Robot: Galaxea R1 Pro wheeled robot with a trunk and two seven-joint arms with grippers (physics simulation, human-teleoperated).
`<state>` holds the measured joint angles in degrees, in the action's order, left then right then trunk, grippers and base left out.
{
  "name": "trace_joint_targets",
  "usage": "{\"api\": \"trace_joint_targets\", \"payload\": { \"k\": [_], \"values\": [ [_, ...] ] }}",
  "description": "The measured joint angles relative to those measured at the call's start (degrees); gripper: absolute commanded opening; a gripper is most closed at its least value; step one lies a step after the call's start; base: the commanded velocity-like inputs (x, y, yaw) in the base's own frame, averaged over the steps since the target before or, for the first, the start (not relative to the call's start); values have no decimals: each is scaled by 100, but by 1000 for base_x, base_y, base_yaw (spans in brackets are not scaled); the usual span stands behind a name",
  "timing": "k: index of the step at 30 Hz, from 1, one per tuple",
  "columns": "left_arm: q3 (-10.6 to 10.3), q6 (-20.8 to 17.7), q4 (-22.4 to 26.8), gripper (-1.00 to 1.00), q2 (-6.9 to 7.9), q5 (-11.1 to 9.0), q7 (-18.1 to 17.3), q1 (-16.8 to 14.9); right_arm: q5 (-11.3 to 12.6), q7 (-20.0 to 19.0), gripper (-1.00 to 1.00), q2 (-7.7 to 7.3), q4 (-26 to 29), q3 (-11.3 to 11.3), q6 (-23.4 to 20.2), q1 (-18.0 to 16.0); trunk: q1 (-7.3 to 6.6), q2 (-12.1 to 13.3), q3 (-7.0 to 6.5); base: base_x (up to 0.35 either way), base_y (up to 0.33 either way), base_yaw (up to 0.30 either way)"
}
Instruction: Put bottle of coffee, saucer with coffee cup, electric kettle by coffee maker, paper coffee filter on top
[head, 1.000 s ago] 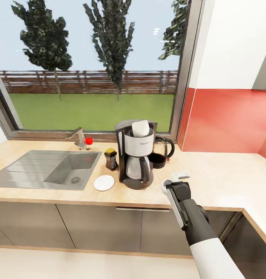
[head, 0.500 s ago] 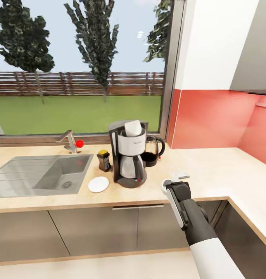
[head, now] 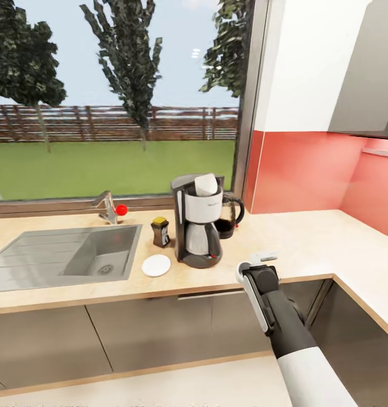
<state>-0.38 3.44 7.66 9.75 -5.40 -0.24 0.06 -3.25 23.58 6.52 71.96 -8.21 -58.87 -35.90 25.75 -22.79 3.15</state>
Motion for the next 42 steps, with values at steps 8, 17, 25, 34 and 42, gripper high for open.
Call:
{"api": "trace_joint_targets", "payload": {
  "k": [8, 17, 25, 34, 42],
  "values": [
    [1, 2, 1, 100, 0, 0, 0, 0, -2, 0, -100, -10, 2, 0, -4, 1, 0, 0, 0, -121, 298, 0],
    [-2, 0, 1, 100, 0, 1, 0, -1, -2, 9, -100, 5, 19, 0, 0, 1, -1, -1, 0, -56, 117, 0],
    [-1, 1, 0, 100, 0, 0, 0, 1, -2, 10, -100, 7, 48, 7, 0, 1, -1, -1, 0, -1, 3, 0],
    [-6, -1, 1, 100, 0, 0, 0, -2, -2, 10, -100, 7, 45, 3, 0, 1, -1, -1, 0, 0, 4, 0],
    [-6, -5, 3, 100, 0, -1, 0, -6, 5, 8, -100, 5, 44, 1, 0, 2, -1, 0, 0, 0, 199, -116]
  ]
}}
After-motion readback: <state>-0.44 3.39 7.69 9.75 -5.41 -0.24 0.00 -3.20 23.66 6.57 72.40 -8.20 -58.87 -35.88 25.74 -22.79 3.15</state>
